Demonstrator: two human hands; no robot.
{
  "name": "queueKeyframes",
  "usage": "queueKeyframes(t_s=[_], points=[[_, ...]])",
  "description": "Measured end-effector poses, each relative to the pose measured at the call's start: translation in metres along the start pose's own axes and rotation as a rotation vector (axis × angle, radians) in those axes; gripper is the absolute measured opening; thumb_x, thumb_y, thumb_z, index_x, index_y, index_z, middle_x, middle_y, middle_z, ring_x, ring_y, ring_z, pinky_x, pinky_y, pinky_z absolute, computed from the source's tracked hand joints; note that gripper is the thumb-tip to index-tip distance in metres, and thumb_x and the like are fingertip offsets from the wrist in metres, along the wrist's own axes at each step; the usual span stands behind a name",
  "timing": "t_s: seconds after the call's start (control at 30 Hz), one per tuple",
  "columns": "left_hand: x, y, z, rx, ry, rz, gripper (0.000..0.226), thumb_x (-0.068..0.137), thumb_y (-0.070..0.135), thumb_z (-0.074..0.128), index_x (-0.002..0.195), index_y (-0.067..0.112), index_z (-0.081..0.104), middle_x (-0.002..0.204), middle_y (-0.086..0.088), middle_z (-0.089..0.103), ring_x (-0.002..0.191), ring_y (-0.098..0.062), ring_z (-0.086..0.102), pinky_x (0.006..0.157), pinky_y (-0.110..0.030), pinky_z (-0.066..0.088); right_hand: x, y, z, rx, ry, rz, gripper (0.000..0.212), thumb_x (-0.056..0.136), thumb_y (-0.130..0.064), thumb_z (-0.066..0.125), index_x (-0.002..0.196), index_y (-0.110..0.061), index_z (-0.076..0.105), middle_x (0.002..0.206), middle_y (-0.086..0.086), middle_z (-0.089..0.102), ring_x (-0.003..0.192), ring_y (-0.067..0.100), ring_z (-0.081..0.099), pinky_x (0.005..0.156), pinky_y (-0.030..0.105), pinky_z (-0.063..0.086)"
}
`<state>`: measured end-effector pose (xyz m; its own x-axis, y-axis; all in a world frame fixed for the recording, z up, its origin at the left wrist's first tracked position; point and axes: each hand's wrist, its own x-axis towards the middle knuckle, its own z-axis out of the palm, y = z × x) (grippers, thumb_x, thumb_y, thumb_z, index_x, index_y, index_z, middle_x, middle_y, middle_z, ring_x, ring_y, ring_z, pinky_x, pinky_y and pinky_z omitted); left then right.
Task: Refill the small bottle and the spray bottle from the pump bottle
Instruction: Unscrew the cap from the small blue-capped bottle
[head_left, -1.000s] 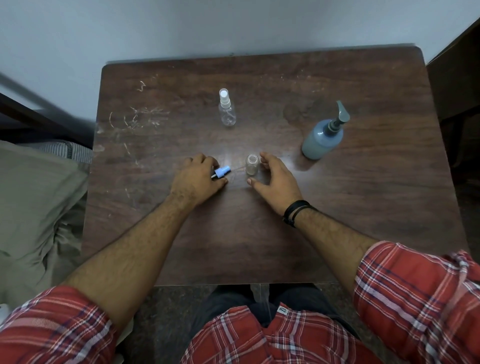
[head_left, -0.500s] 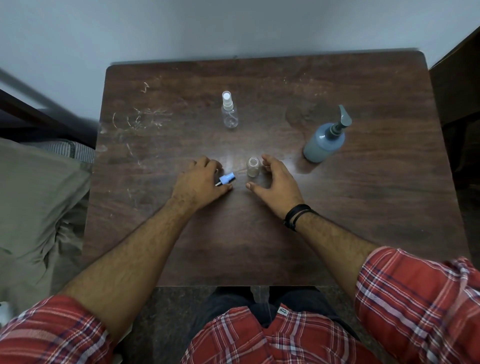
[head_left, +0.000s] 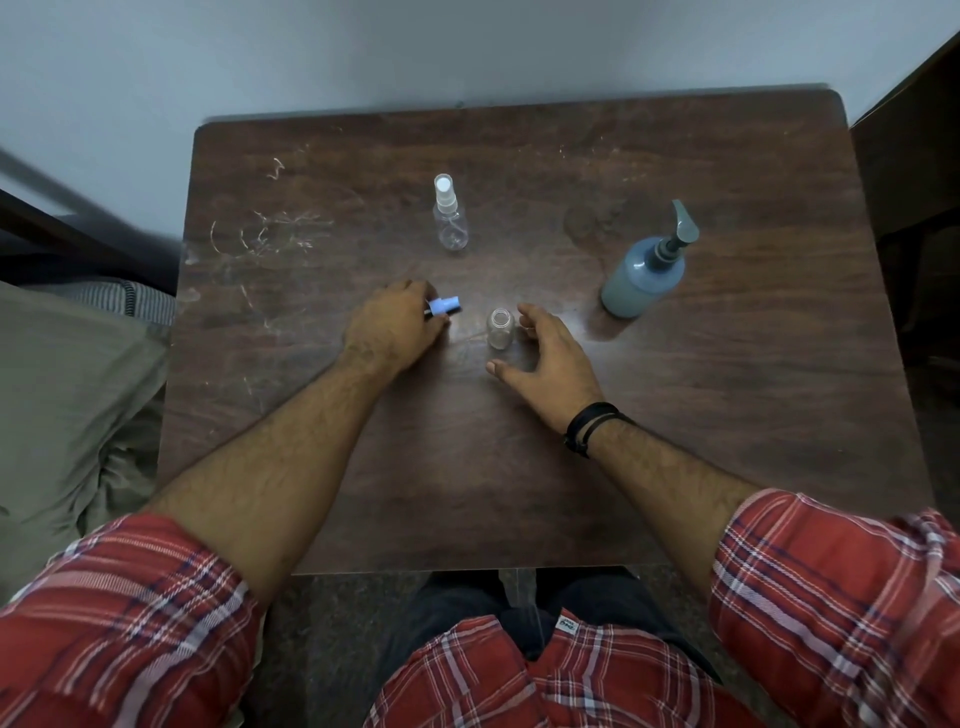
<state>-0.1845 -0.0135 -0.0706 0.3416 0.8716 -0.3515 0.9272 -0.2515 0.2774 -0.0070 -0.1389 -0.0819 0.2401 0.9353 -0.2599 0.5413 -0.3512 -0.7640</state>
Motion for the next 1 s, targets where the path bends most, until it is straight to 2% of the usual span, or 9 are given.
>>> queueKeyframes(t_s=[0.27, 0.53, 0.8, 1.0], points=[[-0.003, -0.003, 0.004, 0.024, -0.019, -0.004, 0.046, 0.087, 0.046, 0.067, 0.125, 0.022, 0.059, 0.128, -0.007, 0.059, 0.120, -0.033, 0.051, 0.098, -0.046, 0.047, 0.001, 0.001, 0.001, -0.006, -0.006, 0.013, 0.080, 0.079, -0.044, 0.078, 0.146, -0.023, 0.040, 0.140, -0.004, 0.049, 0.125, 0.010, 0.050, 0.108, 0.041, 0.044], [-0.006, 0.000, 0.004, 0.055, -0.033, -0.009, 0.054, 0.086, 0.053, 0.066, 0.130, 0.023, 0.056, 0.133, -0.003, 0.054, 0.123, -0.030, 0.047, 0.097, -0.048, 0.047, 0.002, 0.001, 0.001, -0.014, -0.006, 0.020, 0.081, 0.079, -0.045, 0.079, 0.146, -0.024, 0.040, 0.141, -0.006, 0.049, 0.125, 0.009, 0.050, 0.108, 0.042, 0.044], [-0.022, -0.002, 0.002, 0.052, -0.041, 0.021, 0.082, 0.078, 0.065, 0.070, 0.143, 0.023, 0.045, 0.141, -0.004, 0.048, 0.127, -0.031, 0.045, 0.100, -0.053, 0.046, -0.007, 0.003, -0.005, 0.021, -0.012, 0.005, 0.088, 0.077, -0.045, 0.081, 0.149, -0.026, 0.034, 0.144, -0.005, 0.044, 0.128, 0.009, 0.047, 0.111, 0.036, 0.042], [-0.034, -0.006, 0.011, 0.052, -0.043, 0.017, 0.073, 0.081, 0.064, 0.067, 0.140, 0.025, 0.048, 0.138, -0.001, 0.050, 0.126, -0.028, 0.047, 0.098, -0.050, 0.047, -0.012, 0.010, -0.006, 0.018, -0.011, 0.028, 0.090, 0.077, -0.049, 0.080, 0.150, -0.027, 0.033, 0.145, -0.007, 0.043, 0.129, 0.008, 0.046, 0.111, 0.039, 0.042]])
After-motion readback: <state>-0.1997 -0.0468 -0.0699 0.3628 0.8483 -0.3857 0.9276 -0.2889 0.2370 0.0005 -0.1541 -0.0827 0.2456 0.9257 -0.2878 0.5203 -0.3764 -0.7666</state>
